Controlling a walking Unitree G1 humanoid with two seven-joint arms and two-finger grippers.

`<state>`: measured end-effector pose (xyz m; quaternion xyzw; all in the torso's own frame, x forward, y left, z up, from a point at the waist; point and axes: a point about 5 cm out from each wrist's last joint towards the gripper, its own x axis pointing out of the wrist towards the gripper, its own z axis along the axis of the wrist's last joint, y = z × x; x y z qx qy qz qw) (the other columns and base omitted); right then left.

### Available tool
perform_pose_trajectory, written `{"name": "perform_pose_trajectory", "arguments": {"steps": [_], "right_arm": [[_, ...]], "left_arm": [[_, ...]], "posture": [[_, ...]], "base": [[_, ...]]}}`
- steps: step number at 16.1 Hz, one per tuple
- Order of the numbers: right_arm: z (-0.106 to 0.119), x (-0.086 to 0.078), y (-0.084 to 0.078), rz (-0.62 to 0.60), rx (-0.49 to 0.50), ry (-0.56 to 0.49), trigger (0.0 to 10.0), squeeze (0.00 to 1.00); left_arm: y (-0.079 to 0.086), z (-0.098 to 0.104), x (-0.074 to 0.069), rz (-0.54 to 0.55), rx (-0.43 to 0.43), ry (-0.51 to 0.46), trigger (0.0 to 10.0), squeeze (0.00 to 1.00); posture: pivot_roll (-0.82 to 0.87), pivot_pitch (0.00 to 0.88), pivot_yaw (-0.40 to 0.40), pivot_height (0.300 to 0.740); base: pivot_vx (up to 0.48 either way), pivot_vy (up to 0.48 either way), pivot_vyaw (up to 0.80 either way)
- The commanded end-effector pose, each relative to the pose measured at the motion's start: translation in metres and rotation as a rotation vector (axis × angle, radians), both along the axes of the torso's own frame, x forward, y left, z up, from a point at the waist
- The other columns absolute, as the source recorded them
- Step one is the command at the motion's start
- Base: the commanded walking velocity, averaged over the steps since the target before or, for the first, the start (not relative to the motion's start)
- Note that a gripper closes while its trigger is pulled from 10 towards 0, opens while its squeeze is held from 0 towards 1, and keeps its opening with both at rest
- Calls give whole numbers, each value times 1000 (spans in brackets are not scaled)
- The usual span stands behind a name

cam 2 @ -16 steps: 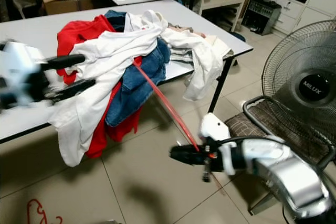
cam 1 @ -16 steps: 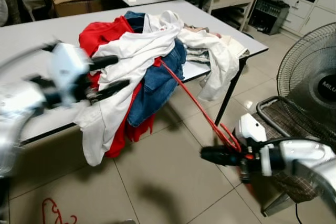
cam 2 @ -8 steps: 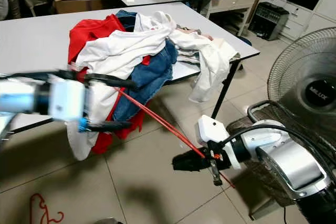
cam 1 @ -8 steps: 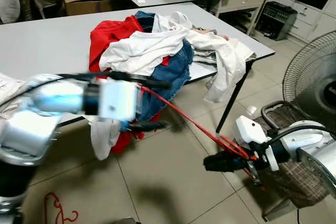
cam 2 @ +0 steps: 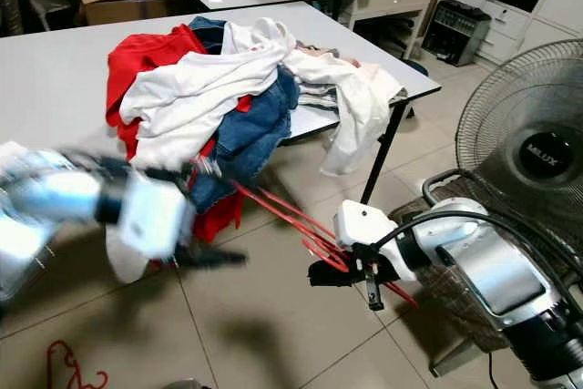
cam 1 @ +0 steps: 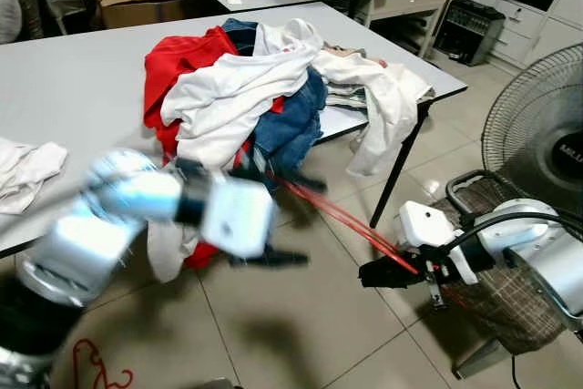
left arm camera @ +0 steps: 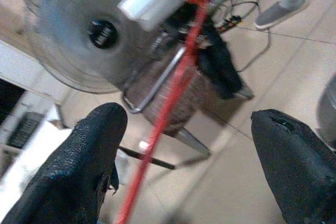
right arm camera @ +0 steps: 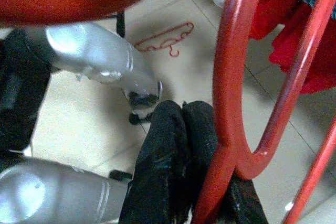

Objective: Hang hanger

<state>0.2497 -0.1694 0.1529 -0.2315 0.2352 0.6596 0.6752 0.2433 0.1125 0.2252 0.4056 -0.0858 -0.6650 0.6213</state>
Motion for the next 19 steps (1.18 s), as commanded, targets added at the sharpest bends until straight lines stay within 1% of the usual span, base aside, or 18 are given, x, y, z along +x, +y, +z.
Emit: {"name": "perform_pose_trajectory", "arguments": {"steps": [1, 2, 4, 5, 6, 7, 8, 11, 13, 15, 16, 18, 19], "right_arm": [[4, 4, 0, 8, -17, -39, 10000, 0], [1, 8, 2, 19, -49, -60, 10000, 0], [-2, 10, 6, 27, -62, -73, 10000, 0], [-2, 11, 7, 29, -61, -73, 10000, 0], [-2, 11, 8, 33, -62, -76, 10000, 0], [-2, 12, 9, 36, -63, -78, 10000, 0], [-2, 14, 10, 47, -73, -88, 10000, 0], [-3, 15, 9, 61, -94, -97, 10000, 0], [-4, 17, 8, 66, -108, -103, 10000, 0], [-3, 19, 9, 72, -112, -107, 10000, 0], [-3, 19, 9, 79, -117, -111, 10000, 0], [-3, 20, 11, 86, -121, -115, 10000, 0], [-4, 20, 12, 89, -121, -117, 10000, 0]], "left_arm": [[-4, 2, -2, -12, 6, -35, 10000, 0], [-10, -7, 11, 75, 9, -91, 10000, 0], [-17, -8, 21, 116, -6, -166, 10000, 0], [-18, -7, 22, 118, -13, -176, 6118, 0], [-20, -4, 25, 123, -30, -214, 4824, 0], [-20, -3, 25, 118, -35, -216, 3686, 0], [-24, -5, 23, 77, -19, -214, 0, 0], [-25, -10, 20, 29, 25, -180, 0, 0], [-27, -12, 20, 24, 46, -176, 0, 0], [-29, -12, 25, 59, 50, -192, 0, 0], [-29, -15, 30, 109, 64, -187, 0, 0], [-25, -20, 36, 161, 108, -192, 0, 0], [-24, -21, 38, 173, 113, -191, 0, 0]], "posture": [[14, 0, -67, 740], [15, 0, -71, 740], [16, 0, -72, 740], [16, 0, -72, 740], [18, 0, -73, 740], [19, 0, -74, 740], [18, 0, -74, 740], [19, 0, -73, 740], [19, 0, -73, 740], [19, 0, -73, 740], [20, 0, -75, 740], [21, 0, -76, 740], [21, 0, -76, 740]], "base": [[0, 0, 0], [0, 0, 0], [0, 0, 0], [0, 0, 0], [0, 0, 0], [0, 0, 0], [0, 0, 0], [0, 0, 0], [0, 0, 0], [0, 0, 0], [0, 0, 0], [0, 0, 0], [0, 0, 0]]}}
